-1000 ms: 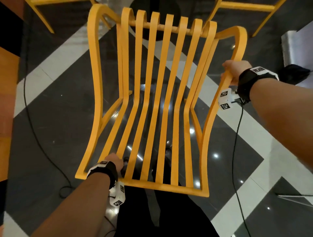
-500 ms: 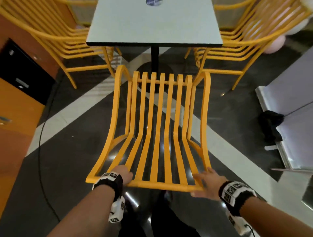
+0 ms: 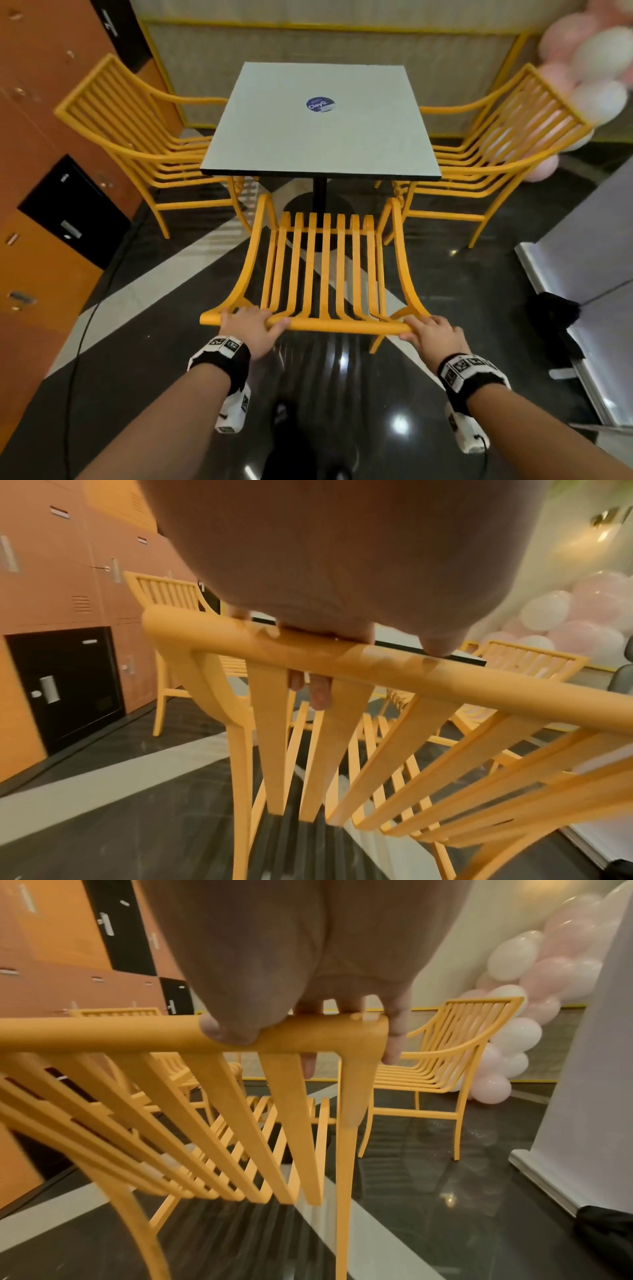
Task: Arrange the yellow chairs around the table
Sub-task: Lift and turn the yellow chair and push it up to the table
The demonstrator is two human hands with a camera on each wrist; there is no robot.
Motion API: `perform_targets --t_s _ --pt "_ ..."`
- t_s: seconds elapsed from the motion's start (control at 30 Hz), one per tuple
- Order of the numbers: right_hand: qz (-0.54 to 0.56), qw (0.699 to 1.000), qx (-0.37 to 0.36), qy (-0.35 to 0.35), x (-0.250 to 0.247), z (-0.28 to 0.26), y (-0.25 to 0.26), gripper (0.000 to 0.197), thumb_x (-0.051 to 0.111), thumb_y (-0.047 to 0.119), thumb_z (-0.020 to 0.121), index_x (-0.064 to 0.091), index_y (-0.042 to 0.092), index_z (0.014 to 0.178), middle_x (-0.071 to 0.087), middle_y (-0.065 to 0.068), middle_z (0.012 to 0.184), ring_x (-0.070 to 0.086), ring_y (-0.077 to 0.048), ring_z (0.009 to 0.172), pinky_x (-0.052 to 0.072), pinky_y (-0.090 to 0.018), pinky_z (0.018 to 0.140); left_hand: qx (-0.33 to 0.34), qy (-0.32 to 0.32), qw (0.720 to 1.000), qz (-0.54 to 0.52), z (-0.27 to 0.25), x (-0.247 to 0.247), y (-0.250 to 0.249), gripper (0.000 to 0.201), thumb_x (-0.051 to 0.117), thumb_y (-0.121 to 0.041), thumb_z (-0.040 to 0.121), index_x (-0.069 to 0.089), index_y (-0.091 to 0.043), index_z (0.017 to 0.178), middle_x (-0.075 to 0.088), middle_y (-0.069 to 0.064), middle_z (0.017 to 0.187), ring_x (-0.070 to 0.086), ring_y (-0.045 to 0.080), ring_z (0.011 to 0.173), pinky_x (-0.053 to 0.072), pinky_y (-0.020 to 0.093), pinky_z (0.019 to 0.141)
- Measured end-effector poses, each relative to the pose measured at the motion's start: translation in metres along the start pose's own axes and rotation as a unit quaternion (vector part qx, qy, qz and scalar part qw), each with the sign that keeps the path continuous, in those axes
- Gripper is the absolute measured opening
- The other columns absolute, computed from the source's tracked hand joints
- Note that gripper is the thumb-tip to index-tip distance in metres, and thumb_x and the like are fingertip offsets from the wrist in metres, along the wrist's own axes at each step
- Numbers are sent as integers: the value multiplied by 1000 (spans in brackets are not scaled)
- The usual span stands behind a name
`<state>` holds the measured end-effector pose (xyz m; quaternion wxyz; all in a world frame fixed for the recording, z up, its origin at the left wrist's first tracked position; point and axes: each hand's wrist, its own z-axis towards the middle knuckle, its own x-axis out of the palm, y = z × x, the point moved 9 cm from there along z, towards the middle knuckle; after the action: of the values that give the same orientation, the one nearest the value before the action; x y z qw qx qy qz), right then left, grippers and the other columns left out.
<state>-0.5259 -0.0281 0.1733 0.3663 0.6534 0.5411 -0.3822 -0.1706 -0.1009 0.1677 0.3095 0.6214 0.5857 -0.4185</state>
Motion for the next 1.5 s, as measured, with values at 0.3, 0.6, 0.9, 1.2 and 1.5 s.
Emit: perform_targets --t_s 0.3,0.6,0.9,1.2,1.5 --pt "14 999 31 -11 -58 79 11 87 -12 78 65 46 45 121 54 11 133 43 -26 127 40 -52 97 36 26 999 18 80 -51 21 48 27 -67 90 51 -40 122 57 -12 129 46 23 127 21 65 108" --pt "28 998 60 14 -77 112 8 58 17 70 81 47 47 124 52 11 138 37 -25 132 37 -51 102 29 39 999 21 108 -71 24 47 25 -69 90 51 -41 118 59 -14 127 46 25 130 7 72 109" --pt "34 997 74 -5 -106 184 16 30 39 53 96 54 43 120 57 6 128 42 -26 126 40 -52 98 -38 52 998 3 168 -102 31 52 25 -67 92 43 -47 136 49 -9 143 32 33 141 2 78 105" --pt "39 995 87 2 -125 229 21 31 41 52 95 54 41 122 57 2 125 43 -29 123 41 -53 97 -47 59 997 13 211 -122 34 50 29 -67 92 45 -48 135 49 -7 143 31 35 142 6 77 105" --pt "45 995 84 2 -125 232 19 32 42 52 95 52 43 124 57 1 126 42 -29 124 41 -52 98 -24 19 999 25 213 -125 30 45 27 -63 94 46 -46 130 52 -9 139 35 34 139 3 78 105"
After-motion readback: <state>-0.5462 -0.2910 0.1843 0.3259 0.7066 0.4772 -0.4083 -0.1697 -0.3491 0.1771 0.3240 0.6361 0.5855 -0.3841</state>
